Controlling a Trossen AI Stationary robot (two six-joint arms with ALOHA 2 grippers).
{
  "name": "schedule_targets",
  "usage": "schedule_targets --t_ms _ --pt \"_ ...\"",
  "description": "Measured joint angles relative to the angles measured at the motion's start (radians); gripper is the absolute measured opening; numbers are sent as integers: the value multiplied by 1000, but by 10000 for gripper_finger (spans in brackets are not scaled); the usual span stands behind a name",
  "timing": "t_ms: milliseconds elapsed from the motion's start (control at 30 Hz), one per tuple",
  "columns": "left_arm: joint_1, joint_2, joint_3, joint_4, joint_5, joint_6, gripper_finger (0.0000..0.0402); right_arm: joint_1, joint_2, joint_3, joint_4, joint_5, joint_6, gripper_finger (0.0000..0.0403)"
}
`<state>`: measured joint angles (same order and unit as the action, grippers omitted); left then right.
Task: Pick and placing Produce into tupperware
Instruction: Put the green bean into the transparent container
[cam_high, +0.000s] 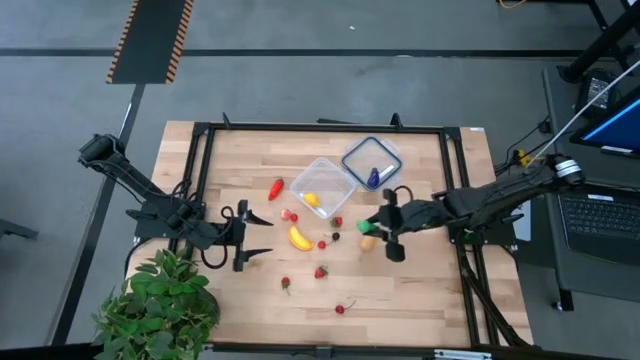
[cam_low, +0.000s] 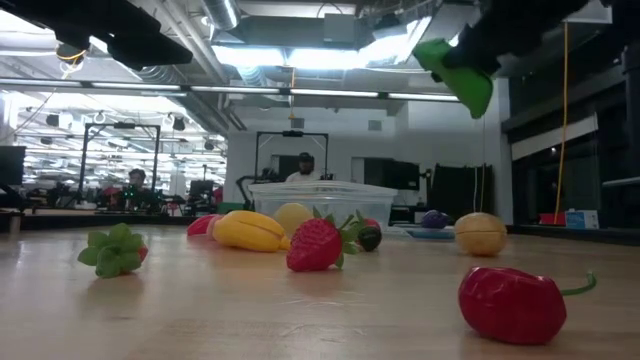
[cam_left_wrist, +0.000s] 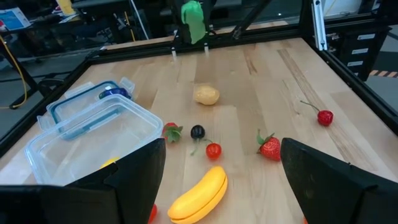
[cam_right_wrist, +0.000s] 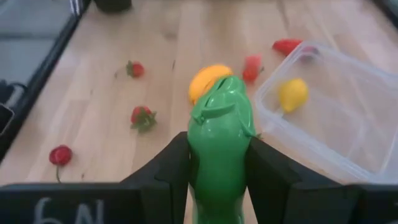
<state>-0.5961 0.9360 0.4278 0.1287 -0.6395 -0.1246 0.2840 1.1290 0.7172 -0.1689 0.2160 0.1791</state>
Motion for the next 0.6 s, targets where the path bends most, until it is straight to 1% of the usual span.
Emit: schedule_targets --t_ms 233,333,500,600 --pt "0 0 0 0 -3 0 309 2 -192 -189 185 1 -27 127" --pt "0 0 0 0 -4 0 309 2 -265 -249 231 2 -32 127" --pt "0 0 0 0 -5 0 309 2 -367 -326 245 4 -38 127" --pt "1 0 0 0 -10 0 309 2 -418 -381 302 4 -65 127"
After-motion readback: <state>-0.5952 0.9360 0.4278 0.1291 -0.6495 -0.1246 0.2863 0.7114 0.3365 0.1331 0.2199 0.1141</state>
